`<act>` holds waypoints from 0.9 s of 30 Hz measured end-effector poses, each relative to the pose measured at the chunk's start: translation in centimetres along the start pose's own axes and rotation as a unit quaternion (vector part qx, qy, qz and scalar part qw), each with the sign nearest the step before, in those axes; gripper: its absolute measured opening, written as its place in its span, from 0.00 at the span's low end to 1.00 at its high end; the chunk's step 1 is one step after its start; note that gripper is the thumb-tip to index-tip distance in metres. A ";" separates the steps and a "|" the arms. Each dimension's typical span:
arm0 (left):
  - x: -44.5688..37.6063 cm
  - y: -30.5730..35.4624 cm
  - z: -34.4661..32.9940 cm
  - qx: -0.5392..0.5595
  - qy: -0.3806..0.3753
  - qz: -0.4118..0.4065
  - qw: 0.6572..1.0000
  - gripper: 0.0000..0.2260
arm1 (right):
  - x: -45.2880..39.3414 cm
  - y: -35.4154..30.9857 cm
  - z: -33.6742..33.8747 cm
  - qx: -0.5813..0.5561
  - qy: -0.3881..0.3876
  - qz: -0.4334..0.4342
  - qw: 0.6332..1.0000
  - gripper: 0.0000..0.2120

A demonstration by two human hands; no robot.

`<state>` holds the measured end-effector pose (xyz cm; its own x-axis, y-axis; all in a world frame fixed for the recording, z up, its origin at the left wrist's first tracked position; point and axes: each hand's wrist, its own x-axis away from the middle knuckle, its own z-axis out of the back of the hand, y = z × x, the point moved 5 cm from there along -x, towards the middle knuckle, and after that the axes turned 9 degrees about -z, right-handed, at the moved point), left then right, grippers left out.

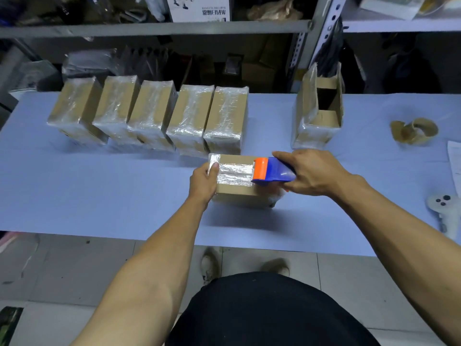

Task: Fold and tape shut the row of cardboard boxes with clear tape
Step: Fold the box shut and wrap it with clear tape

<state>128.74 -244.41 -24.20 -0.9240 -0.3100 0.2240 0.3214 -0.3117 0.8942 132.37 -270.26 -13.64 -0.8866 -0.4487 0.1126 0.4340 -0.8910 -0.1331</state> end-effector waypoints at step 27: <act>1.8 6.2 -10.9 -0.475 -0.131 -0.178 0.852 0.26 | 3.3 6.7 -4.5 -0.150 -0.039 -0.082 0.984 0.32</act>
<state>131.33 -256.71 -22.48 -0.9726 0.1287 0.1937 -0.0814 -0.9686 0.2349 131.64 -277.43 -18.61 -0.9211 -0.3140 0.2303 0.2080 -0.8967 -0.3906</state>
